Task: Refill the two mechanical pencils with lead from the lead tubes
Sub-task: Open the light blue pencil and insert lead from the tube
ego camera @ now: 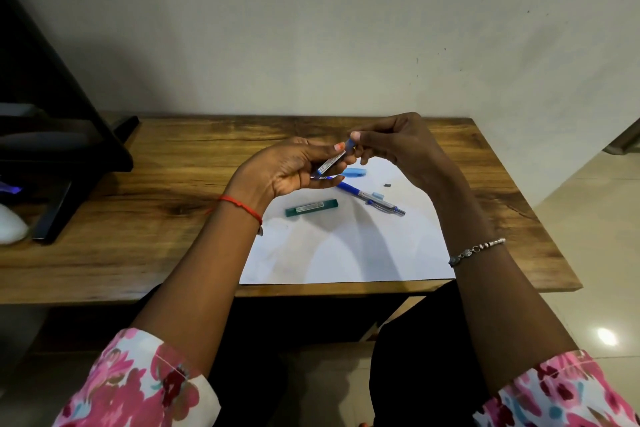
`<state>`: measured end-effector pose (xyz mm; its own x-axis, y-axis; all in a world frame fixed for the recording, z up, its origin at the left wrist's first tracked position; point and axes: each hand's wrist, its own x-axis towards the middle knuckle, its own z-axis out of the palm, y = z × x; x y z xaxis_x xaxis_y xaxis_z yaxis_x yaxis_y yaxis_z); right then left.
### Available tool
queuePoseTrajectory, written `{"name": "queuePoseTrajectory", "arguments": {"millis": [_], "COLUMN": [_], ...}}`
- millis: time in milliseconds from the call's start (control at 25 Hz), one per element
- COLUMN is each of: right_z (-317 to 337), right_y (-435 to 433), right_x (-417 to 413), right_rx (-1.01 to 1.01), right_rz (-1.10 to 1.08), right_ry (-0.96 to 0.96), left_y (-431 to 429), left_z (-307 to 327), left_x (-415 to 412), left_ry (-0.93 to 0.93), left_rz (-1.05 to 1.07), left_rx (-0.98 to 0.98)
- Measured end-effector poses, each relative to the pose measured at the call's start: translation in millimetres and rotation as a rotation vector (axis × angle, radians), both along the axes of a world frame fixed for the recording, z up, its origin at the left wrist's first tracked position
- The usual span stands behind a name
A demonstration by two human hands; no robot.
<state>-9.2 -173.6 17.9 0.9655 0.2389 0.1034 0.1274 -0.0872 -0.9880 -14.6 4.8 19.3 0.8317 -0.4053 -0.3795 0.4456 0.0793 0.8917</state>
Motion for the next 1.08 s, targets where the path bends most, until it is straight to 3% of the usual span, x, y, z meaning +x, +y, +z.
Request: {"name": "queuePoseTrajectory", "arguments": {"millis": [600,840,1080], "right_z": [-1.6,-4.6,-5.8], "right_y": [1.1,0.0,-1.3], "right_x": [2.5,4.6,5.8], "right_rx": [0.086,0.208,0.073], "right_rz": [-0.083,-0.105,0.029], "right_ry": [0.106,0.272,0.305], "left_y": [-5.1,-2.5,1.9], "left_z": [0.3,-0.6,5.9], "left_x": [2.6,1.4,1.2], "left_ry": [0.118,0.142,0.141], "left_rz": [0.052,0.052,0.048], "left_rx": [-0.063,-0.069,-0.012]}}
